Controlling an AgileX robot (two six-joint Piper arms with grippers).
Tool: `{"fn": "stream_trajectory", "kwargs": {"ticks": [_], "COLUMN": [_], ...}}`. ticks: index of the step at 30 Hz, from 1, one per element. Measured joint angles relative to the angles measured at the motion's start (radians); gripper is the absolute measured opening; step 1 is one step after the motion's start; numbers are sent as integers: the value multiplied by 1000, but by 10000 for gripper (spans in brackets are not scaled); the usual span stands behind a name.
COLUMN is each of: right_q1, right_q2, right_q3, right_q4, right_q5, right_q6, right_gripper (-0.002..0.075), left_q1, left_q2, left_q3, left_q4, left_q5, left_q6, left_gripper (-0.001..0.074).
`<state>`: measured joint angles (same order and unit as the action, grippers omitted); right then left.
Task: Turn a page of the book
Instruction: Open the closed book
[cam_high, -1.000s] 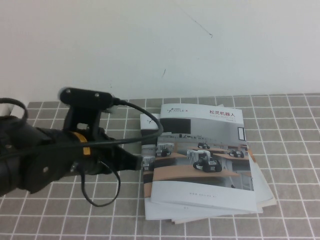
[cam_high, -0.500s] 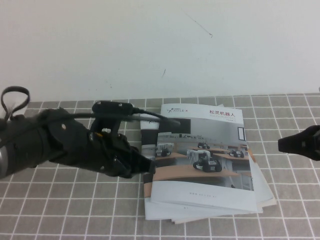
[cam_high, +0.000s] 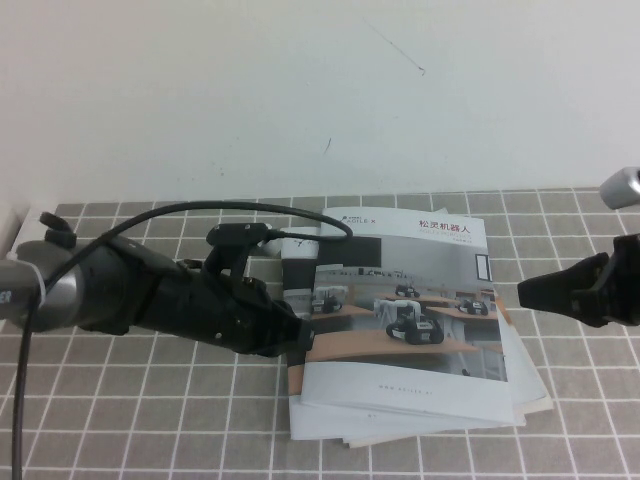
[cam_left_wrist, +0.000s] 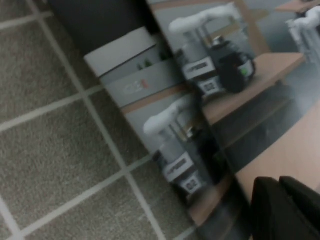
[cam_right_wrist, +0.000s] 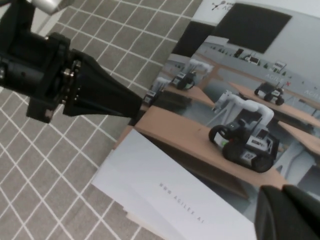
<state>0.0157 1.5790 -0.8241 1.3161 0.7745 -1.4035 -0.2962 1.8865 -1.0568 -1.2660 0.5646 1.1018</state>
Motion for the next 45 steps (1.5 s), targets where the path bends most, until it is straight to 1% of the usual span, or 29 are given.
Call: {"fn": "stream_trajectory", "kwargs": {"ticks": [3,5,9,11,13,14,16,24,30,38,45], "right_q1": [13,15,17,17,17,17,17,17,17,17,17], "right_q2": [4,4,20,46,73,91,126,287,378,406,412], "right_q3": [0,0,0,-7,-18,-25,-37,-87,-94,-96,-97], "right_q4": [0,6,23,30,32,34,35,49,101,121,151], "right_q5": [-31,-55,-89,-93,-86,-78,-63,-31,-6,-65,-43], "right_q6": [-6,-9,-11,-8,-6,-4,-4,-2,-13,-33,-59], "right_gripper": [10,39,148,237,300,324,350,367,369,370,371], "left_q1": [0,0,0,2,2,2,2,4,4,4,4], "left_q2": [36,53,78,84,86,86,86,88,88,90,90], "left_q3": [-1,-2,-9,-13,-15,-15,-15,-15,-16,-16,-16], "left_q4": [-7,-9,-15,-21,-21,-21,-21,-21,-21,-21,-21], "left_q5": [-10,-11,-11,-8,-6,-6,-4,-2,-2,-2,-2], "left_q6": [-8,-20,-31,-38,-38,-38,-40,-48,-55,-67,-70], "left_gripper": [-4,-4,-4,-4,-4,-4,-4,-4,-4,-4,-4]}}
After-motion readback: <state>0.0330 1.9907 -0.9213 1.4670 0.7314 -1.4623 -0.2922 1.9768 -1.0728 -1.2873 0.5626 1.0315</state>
